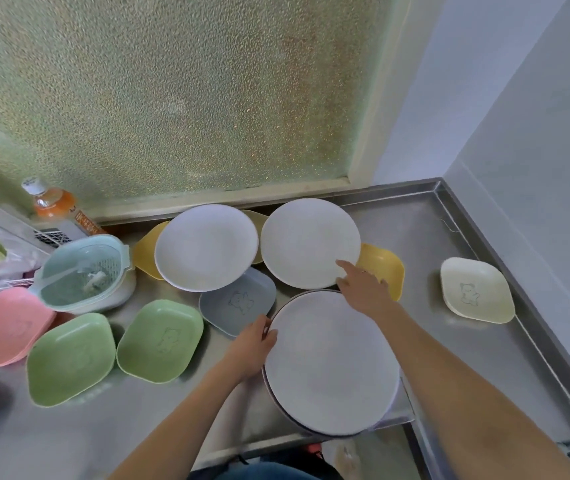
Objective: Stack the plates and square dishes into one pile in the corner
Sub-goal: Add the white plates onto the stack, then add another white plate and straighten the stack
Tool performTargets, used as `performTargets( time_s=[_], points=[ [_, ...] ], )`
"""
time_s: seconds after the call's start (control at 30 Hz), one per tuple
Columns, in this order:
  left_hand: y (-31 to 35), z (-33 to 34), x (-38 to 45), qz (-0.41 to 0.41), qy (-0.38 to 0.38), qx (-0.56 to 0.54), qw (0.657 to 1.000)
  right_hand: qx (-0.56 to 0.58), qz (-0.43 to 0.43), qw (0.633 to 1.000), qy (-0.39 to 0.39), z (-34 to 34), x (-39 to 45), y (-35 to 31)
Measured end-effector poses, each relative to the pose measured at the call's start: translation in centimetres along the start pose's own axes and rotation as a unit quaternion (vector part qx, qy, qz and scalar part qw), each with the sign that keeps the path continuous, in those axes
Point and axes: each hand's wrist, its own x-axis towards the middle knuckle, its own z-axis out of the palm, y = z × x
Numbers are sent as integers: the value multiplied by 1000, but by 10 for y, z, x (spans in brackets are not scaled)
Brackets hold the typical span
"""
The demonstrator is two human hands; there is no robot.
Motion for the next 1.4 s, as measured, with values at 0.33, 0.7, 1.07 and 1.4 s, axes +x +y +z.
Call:
performTargets(
  time_s=[0.33,0.7,1.07,1.4],
  points=[
    [1,-5,-2,-26,-18,-52,998,422,86,890,147,-2,15,-13],
    [-7,-16,-7,-54,-51,-81,994,645,205,709,197,-17,10,-36],
    [19,-34,8,-48,34,-206,977,628,105,766,88,-28,-59,51],
    [22,-17,5,82,-1,-13,997,483,54,870,81,2,-101,62]
  ],
)
